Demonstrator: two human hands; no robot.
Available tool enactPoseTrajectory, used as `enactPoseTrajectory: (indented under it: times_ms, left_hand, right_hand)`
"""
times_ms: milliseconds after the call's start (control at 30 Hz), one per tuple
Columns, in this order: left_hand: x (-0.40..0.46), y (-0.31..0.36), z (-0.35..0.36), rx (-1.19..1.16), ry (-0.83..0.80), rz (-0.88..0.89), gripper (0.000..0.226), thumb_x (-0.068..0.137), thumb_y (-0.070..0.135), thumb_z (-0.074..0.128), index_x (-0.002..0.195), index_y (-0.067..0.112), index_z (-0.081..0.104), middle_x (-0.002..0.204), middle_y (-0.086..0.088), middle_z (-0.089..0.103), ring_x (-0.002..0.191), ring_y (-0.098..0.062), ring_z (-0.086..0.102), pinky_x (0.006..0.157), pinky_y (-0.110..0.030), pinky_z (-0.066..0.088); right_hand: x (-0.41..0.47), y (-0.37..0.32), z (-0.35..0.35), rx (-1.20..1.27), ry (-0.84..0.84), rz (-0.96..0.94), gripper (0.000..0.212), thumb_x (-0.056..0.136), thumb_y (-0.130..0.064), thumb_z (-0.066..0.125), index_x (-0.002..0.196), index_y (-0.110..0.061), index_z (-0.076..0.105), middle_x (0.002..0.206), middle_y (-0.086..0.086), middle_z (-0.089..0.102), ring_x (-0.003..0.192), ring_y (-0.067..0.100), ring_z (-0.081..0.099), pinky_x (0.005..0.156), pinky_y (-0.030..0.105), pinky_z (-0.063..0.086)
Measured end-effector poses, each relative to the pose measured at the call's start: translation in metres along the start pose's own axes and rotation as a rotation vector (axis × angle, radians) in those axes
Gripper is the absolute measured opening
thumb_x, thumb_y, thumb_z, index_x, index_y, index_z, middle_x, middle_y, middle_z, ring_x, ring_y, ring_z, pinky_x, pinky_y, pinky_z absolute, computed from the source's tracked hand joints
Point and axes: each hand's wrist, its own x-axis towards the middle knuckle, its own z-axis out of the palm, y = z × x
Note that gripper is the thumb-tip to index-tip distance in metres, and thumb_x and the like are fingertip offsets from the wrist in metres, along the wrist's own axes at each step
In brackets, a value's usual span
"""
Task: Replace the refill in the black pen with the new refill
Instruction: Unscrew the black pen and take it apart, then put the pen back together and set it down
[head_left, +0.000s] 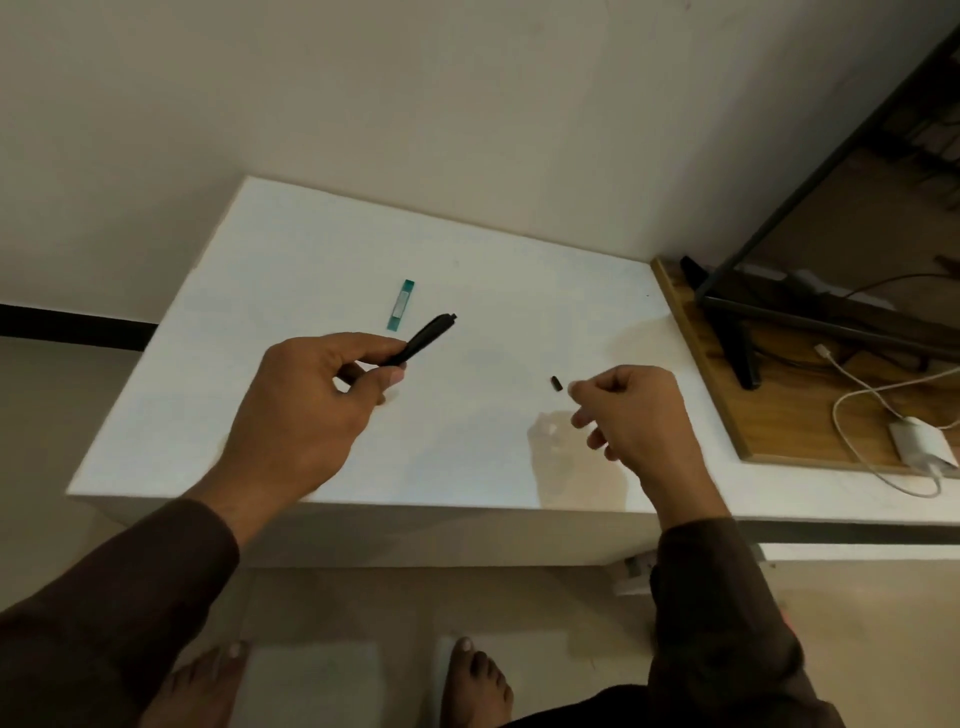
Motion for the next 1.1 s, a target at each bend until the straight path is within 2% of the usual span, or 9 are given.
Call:
enactPoseTrajectory:
  times_ms: [133, 233, 333, 500, 600, 667, 733, 933, 1100]
  left_hand:
    - [0.0, -0.001, 0.004, 0.023, -0.004, 0.02, 0.019, 0.091, 0.014, 0.074, 0.109, 0.018, 0.079, 0.1, 0.009, 0.075, 0.079, -0.019, 0.074, 0.072, -0.044, 0.066]
    - [-0.001, -0.002, 0.004, 0.037, 0.009, 0.027, 0.016, 0.091, 0.013, 0.075, 0.105, 0.018, 0.078, 0.099, 0.008, 0.074, 0.077, -0.018, 0.074, 0.071, -0.044, 0.066]
    - [0.0, -0.005, 0.003, 0.061, 0.024, 0.031, 0.014, 0.091, 0.014, 0.075, 0.104, 0.018, 0.078, 0.098, 0.005, 0.074, 0.077, -0.018, 0.074, 0.073, -0.044, 0.065]
    - [0.0, -0.005, 0.002, 0.122, 0.047, 0.03, 0.019, 0.088, 0.019, 0.077, 0.107, 0.015, 0.08, 0.09, 0.012, 0.072, 0.083, -0.008, 0.067, 0.071, -0.022, 0.053]
    - [0.002, -0.003, 0.0, 0.13, 0.073, -0.009, 0.02, 0.087, 0.018, 0.079, 0.108, 0.016, 0.079, 0.088, 0.018, 0.07, 0.076, -0.005, 0.063, 0.065, -0.005, 0.044]
    - [0.002, 0.0, 0.001, 0.08, 0.072, -0.034, 0.022, 0.087, 0.018, 0.08, 0.109, 0.015, 0.079, 0.089, 0.012, 0.075, 0.077, -0.009, 0.066, 0.069, -0.01, 0.052]
    - [0.002, 0.003, 0.003, 0.021, 0.065, -0.072, 0.026, 0.086, 0.019, 0.081, 0.112, 0.016, 0.078, 0.09, 0.007, 0.076, 0.078, -0.016, 0.069, 0.075, -0.028, 0.061]
    - [0.001, 0.008, 0.007, -0.026, 0.043, -0.072, 0.032, 0.091, 0.017, 0.076, 0.123, 0.019, 0.071, 0.093, 0.01, 0.078, 0.086, -0.004, 0.075, 0.08, -0.012, 0.058]
    - [-0.001, 0.014, 0.013, -0.049, 0.045, -0.063, 0.034, 0.092, 0.017, 0.074, 0.125, 0.019, 0.07, 0.094, 0.008, 0.082, 0.09, -0.002, 0.077, 0.092, -0.025, 0.06]
  right_hand:
    - [0.008, 0.011, 0.005, -0.206, -0.03, 0.049, 0.019, 0.09, -0.019, 0.072, 0.075, -0.008, 0.074, 0.063, 0.0, 0.075, 0.049, 0.013, 0.069, 0.049, 0.028, 0.055]
    - [0.012, 0.01, 0.012, -0.233, -0.044, 0.067, 0.021, 0.088, -0.018, 0.073, 0.073, -0.003, 0.074, 0.064, 0.006, 0.075, 0.066, 0.03, 0.075, 0.07, 0.044, 0.065]
    - [0.016, 0.01, 0.014, -0.224, -0.064, 0.097, 0.023, 0.089, -0.019, 0.075, 0.077, 0.001, 0.074, 0.068, 0.012, 0.077, 0.069, 0.035, 0.075, 0.075, 0.051, 0.065]
    - [0.013, 0.009, 0.011, -0.231, -0.071, 0.099, 0.028, 0.093, -0.029, 0.076, 0.073, -0.011, 0.069, 0.075, 0.009, 0.075, 0.065, 0.025, 0.071, 0.067, 0.04, 0.062]
    - [0.004, -0.004, 0.013, -0.25, 0.201, -0.077, 0.017, 0.098, -0.033, 0.069, 0.092, -0.017, 0.067, 0.082, -0.004, 0.067, 0.065, 0.007, 0.059, 0.055, 0.021, 0.043]
    - [-0.01, -0.021, 0.024, -0.057, 0.22, -0.205, 0.013, 0.099, -0.033, 0.067, 0.095, -0.021, 0.068, 0.075, -0.009, 0.067, 0.058, 0.007, 0.062, 0.05, 0.016, 0.044]
    - [-0.029, -0.04, 0.046, 0.198, 0.029, -0.259, 0.013, 0.099, -0.033, 0.068, 0.094, -0.022, 0.071, 0.073, -0.004, 0.072, 0.054, 0.007, 0.066, 0.048, 0.016, 0.049]
    - [-0.052, -0.063, 0.084, 0.419, -0.27, -0.192, 0.02, 0.097, -0.038, 0.069, 0.095, -0.021, 0.078, 0.082, -0.005, 0.08, 0.066, 0.009, 0.076, 0.051, 0.018, 0.055]
    - [-0.049, -0.063, 0.087, 0.513, -0.211, -0.124, 0.016, 0.095, -0.032, 0.072, 0.089, -0.019, 0.079, 0.078, -0.007, 0.08, 0.067, 0.008, 0.076, 0.052, 0.017, 0.054]
